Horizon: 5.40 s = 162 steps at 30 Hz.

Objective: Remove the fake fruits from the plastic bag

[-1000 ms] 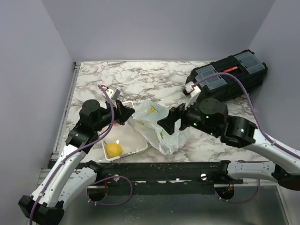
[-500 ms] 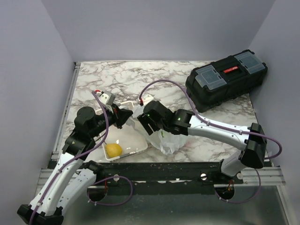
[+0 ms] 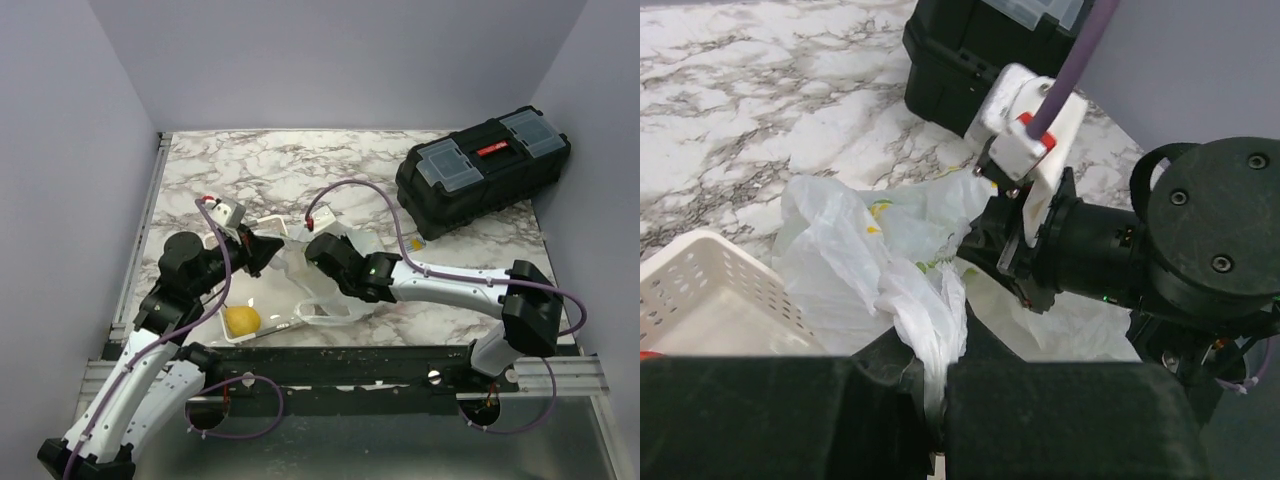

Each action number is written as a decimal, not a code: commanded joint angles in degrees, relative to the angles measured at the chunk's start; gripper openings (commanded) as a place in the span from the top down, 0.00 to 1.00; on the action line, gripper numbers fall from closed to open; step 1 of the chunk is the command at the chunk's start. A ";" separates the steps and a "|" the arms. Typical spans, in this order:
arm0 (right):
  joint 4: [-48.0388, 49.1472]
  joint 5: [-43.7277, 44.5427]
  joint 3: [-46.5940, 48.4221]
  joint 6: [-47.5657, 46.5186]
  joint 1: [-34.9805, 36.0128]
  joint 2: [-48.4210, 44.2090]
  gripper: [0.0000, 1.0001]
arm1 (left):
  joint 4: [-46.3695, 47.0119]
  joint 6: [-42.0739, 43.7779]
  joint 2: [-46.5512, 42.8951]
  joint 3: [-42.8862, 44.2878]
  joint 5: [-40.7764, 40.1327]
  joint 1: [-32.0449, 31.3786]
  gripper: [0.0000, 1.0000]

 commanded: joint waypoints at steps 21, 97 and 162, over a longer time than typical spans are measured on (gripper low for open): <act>25.35 20.10 -1.15 -10.71 -4.70 -16.39 0.99 | -5.23 -2.25 30.41 31.81 -4.70 3.59 1.00; 4.74 -22.88 -26.94 24.98 -4.43 -35.74 0.99 | 20.89 -10.91 10.08 -8.91 -4.51 -28.36 0.18; 4.45 -11.21 -20.90 22.37 -5.21 -24.48 0.00 | 11.52 -11.87 23.24 3.11 21.80 -1.44 0.06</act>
